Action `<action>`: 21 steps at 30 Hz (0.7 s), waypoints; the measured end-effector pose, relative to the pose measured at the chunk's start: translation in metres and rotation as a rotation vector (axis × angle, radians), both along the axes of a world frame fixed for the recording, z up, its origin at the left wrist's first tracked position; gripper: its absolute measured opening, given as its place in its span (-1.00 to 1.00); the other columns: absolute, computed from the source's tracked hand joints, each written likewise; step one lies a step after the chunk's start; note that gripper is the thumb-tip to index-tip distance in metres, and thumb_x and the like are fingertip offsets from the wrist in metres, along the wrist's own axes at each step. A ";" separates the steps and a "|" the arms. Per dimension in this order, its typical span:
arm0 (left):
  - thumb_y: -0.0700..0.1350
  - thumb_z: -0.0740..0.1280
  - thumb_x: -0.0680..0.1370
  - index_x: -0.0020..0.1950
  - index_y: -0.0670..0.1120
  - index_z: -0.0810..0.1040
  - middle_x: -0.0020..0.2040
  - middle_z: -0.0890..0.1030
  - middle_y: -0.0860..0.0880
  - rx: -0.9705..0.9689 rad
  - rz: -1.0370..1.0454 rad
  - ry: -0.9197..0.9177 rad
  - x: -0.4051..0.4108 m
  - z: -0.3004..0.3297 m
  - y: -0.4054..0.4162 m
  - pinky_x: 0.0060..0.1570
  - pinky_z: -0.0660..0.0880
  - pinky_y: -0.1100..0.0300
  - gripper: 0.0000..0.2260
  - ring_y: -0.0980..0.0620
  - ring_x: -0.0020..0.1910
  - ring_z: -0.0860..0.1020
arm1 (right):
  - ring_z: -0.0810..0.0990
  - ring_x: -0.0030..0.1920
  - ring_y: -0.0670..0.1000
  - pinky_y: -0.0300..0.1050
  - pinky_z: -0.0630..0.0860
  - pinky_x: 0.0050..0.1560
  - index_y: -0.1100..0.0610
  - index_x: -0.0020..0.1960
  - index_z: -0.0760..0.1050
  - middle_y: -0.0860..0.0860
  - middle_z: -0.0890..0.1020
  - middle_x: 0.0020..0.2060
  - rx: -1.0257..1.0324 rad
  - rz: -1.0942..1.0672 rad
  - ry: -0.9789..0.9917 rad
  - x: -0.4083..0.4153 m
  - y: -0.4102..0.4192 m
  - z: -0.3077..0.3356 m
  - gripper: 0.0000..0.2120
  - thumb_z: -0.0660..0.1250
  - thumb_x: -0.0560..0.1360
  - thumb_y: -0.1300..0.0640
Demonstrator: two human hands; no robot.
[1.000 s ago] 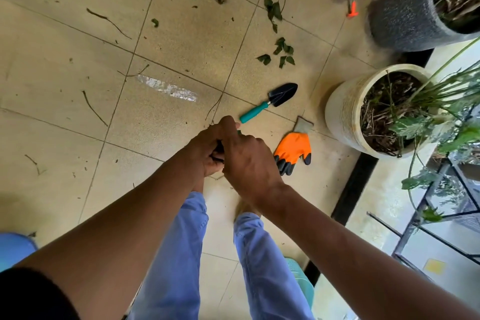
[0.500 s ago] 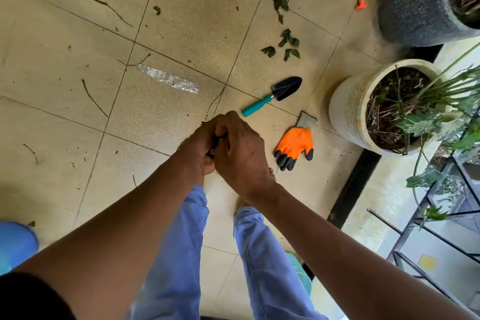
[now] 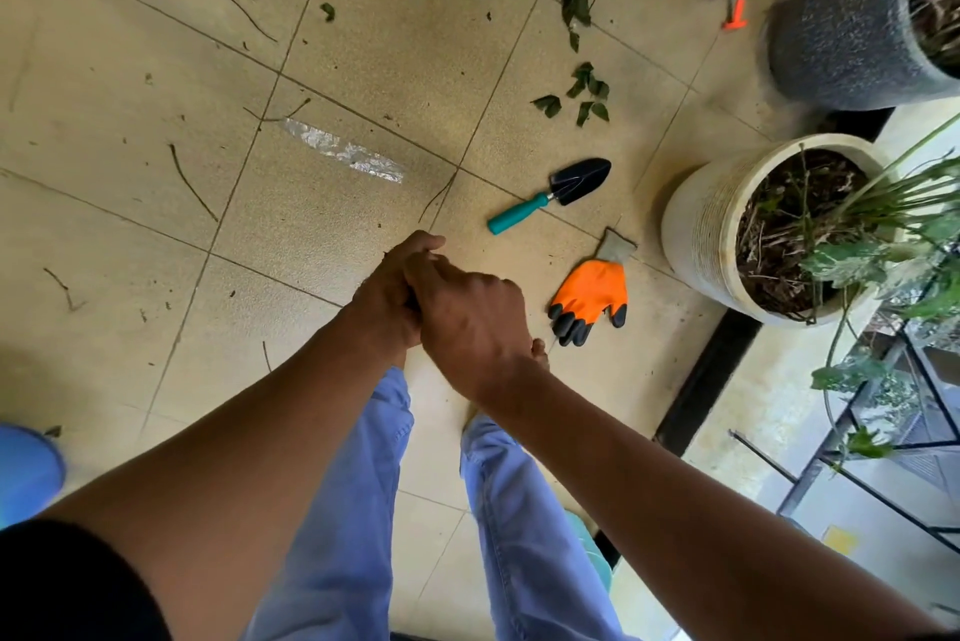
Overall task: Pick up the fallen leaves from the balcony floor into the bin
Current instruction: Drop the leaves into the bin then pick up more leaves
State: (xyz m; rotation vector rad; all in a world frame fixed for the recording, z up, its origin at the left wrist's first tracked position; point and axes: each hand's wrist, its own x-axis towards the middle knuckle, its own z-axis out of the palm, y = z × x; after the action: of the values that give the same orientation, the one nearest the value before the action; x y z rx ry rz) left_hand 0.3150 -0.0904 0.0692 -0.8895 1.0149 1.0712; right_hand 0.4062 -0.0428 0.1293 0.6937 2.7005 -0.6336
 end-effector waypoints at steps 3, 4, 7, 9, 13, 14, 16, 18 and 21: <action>0.05 0.31 0.61 -0.51 0.03 0.31 -0.56 0.27 0.11 0.065 0.047 -0.062 -0.008 -0.014 -0.017 -0.36 0.21 0.38 -0.51 0.19 -0.55 0.32 | 0.50 -0.48 0.17 -0.11 0.21 -0.45 0.20 0.26 0.47 0.07 0.63 -0.16 -0.057 0.060 -0.017 0.004 -0.012 0.006 -0.57 0.29 0.39 0.36; 0.04 0.32 0.61 -0.52 0.03 0.31 -0.56 0.28 0.11 0.057 0.076 -0.053 -0.011 -0.019 -0.023 -0.30 0.18 0.39 -0.49 0.19 -0.54 0.31 | 0.49 -0.49 0.17 -0.12 0.20 -0.45 0.19 0.26 0.47 0.08 0.64 -0.12 -0.069 0.079 0.011 0.007 -0.016 0.007 -0.55 0.28 0.38 0.36; -0.05 0.37 0.61 -0.48 0.00 0.32 -0.56 0.31 0.10 -0.033 0.121 0.032 -0.017 -0.028 -0.037 -0.39 0.24 0.40 -0.53 0.19 -0.54 0.30 | 0.47 -0.49 0.10 -0.17 0.25 -0.49 0.11 0.28 0.50 0.00 0.66 0.06 -0.141 0.102 0.090 0.021 -0.029 0.007 -0.47 0.26 0.32 0.32; -0.04 0.36 0.62 -0.38 -0.01 0.30 -0.56 0.32 0.09 -0.070 0.127 0.042 -0.021 -0.027 -0.041 -0.63 0.17 0.40 -0.59 0.19 -0.56 0.30 | 0.58 -0.36 0.07 -0.17 0.32 -0.40 0.01 0.30 0.52 -0.08 0.64 0.13 -0.182 -0.008 0.011 0.030 -0.034 0.001 -0.48 0.27 0.36 0.28; 0.14 0.27 0.63 -0.31 -0.02 0.29 -0.55 0.29 0.09 -0.012 0.083 0.087 -0.028 -0.031 -0.049 -0.75 0.13 0.36 -0.60 0.21 -0.64 0.26 | 0.61 0.11 0.16 -0.06 0.36 0.05 -0.24 0.21 0.51 -0.11 0.64 0.14 -0.274 -0.461 -0.410 0.058 -0.037 -0.079 -0.57 0.16 0.45 0.13; 0.18 0.25 0.63 -0.31 -0.02 0.30 -0.54 0.29 0.09 0.013 0.078 0.087 -0.029 -0.036 -0.053 -0.75 0.14 0.36 -0.59 0.21 -0.64 0.26 | 0.59 0.14 0.21 0.04 0.37 0.14 -0.34 0.16 0.46 -0.09 0.65 0.10 -0.251 -0.568 -0.502 0.068 -0.037 -0.105 -0.57 0.11 0.40 0.05; 0.24 0.23 0.61 -0.31 -0.02 0.31 -0.53 0.28 0.09 0.057 0.039 0.066 -0.032 -0.047 -0.062 -0.75 0.12 0.36 -0.56 0.21 -0.62 0.25 | 0.55 0.22 0.26 0.24 0.35 0.19 -0.48 0.13 0.35 -0.03 0.64 0.13 -0.237 -0.724 -0.634 0.094 -0.042 -0.177 -0.52 0.03 0.29 -0.07; 0.27 0.25 0.59 -0.33 -0.01 0.31 -0.52 0.29 0.09 0.077 0.015 0.036 -0.036 -0.056 -0.070 -0.72 0.07 0.38 -0.55 0.21 -0.60 0.24 | 0.49 0.28 0.25 0.24 0.30 0.21 -0.53 0.15 0.33 0.00 0.61 0.21 -0.275 -0.744 -0.701 0.093 -0.044 -0.190 -0.53 0.04 0.30 -0.15; 0.27 0.26 0.60 -0.39 0.00 0.33 -0.53 0.32 0.08 0.054 0.014 0.029 -0.046 -0.067 -0.081 -0.70 0.01 0.39 -0.52 0.21 -0.59 0.22 | 0.49 0.25 0.16 -0.01 0.37 0.15 -0.17 0.17 0.54 -0.01 0.59 0.16 -0.307 -0.610 -0.652 0.075 -0.045 -0.200 -0.76 0.25 0.54 -0.17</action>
State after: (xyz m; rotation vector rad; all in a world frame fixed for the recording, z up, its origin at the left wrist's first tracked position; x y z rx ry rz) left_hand 0.2692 -0.1712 0.0021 -0.8406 1.0009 1.1215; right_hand 0.4811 -0.0875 -0.0711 1.3642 1.7420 -0.7618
